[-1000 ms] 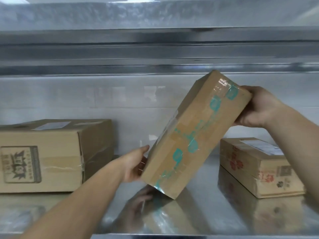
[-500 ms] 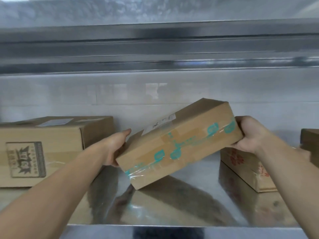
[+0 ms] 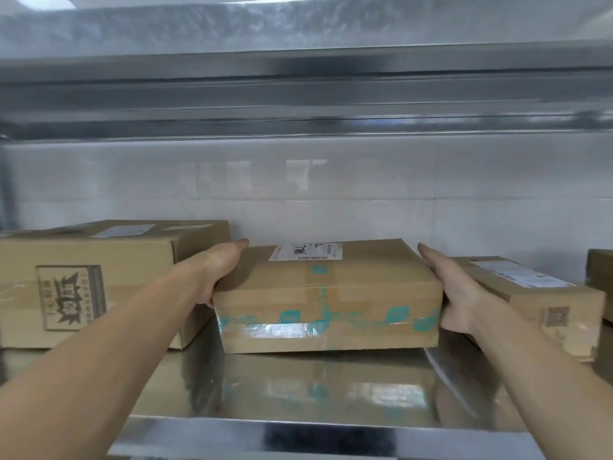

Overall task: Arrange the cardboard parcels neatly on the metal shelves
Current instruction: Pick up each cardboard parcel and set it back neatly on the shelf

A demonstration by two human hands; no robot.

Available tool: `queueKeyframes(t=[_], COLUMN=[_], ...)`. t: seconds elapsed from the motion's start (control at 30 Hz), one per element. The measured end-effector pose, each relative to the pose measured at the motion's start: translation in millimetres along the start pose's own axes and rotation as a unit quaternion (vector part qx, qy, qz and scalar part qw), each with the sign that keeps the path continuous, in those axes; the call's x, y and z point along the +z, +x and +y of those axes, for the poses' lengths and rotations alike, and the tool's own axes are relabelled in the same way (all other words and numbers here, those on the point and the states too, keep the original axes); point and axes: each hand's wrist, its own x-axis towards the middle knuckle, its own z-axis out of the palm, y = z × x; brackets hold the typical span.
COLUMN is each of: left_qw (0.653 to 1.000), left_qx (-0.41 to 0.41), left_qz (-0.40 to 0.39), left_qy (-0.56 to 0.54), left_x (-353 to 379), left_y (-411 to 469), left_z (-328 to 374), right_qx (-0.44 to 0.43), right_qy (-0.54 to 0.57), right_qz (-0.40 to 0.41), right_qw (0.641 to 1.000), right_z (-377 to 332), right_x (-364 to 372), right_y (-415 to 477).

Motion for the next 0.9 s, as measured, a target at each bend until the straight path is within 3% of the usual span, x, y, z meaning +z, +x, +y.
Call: queueKeyframes(t=[0.33,0.6,0.9], left_qw=[0.999,0.999,0.999], left_qx=[-0.003,-0.009,0.003], left_qz=[0.029,0.042,0.038], left_qy=[0.034,0.021,0.038], left_x=[-3.6,2.5,7.2], left_y=[2.4,9.3,21.5], left_z=[-5.2,-3.2,-0.7], right_qx=[-0.020,-0.015,-0.013], right_qy=[0.078,0.019,-0.005], right_qz=[0.008,0.000,0.049], right_qw=[0.997,1.000,0.999], right_z=[21.2,23.3,26.4], right_x=[3.7,6.8,8.6], right_y=[8.8,21.9,47.9])
